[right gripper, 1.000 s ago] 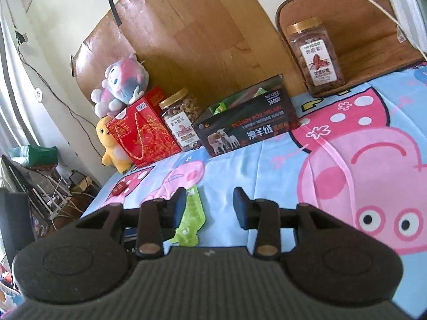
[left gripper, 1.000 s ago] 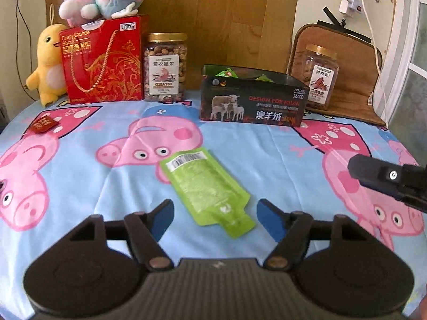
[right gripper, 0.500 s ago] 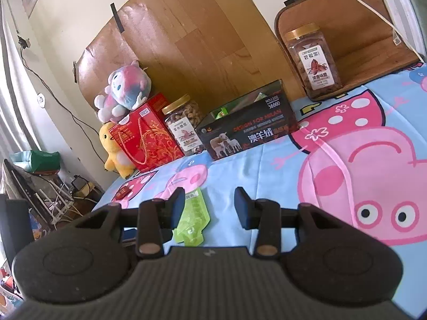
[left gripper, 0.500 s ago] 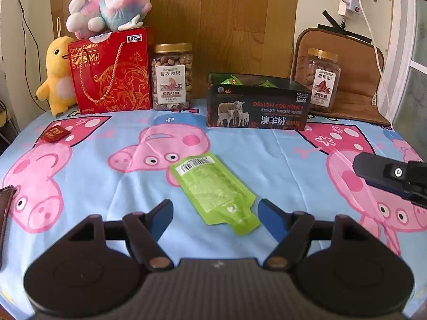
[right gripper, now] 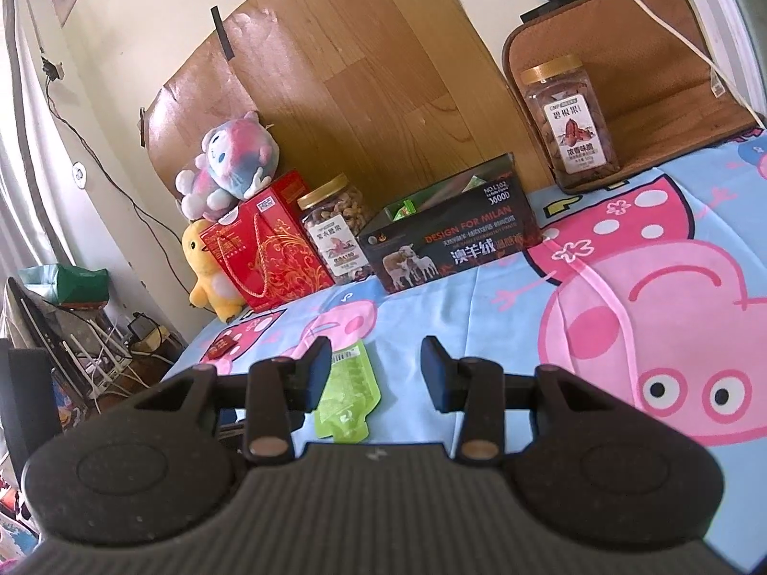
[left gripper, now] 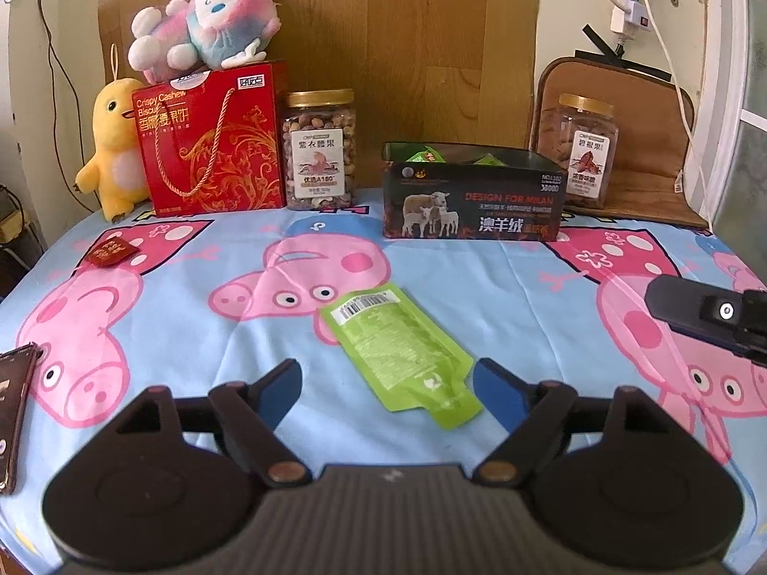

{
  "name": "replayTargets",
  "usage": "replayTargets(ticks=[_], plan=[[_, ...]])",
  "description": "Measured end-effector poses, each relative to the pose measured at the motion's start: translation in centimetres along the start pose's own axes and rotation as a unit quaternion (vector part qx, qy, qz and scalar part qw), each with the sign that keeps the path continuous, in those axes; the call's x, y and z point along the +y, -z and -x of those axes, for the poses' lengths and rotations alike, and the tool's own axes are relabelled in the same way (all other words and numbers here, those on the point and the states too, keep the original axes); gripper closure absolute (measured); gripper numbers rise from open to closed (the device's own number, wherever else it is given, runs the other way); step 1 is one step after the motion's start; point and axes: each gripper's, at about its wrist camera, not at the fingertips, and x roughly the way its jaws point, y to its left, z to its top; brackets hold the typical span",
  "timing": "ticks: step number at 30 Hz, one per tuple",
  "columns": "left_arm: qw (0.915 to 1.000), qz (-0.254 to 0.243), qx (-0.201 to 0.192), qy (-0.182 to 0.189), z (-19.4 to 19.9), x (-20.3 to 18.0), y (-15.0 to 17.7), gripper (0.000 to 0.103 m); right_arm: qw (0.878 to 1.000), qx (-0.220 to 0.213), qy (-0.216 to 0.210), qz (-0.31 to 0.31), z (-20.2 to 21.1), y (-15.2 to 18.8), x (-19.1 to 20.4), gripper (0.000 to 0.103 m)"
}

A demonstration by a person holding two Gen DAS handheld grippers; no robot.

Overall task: Organize snacks
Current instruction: 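Move both grippers toward the light-green jelly pouch on the sheet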

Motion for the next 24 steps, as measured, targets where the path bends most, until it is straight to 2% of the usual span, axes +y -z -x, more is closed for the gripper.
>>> replayTargets(ticks=[24], plan=[[1.0000, 0.006, 0.002, -0.004, -0.07, 0.42, 0.05, 0.021, 1.000, 0.005, -0.001, 0.007, -0.34, 0.24, 0.37, 0.059]])
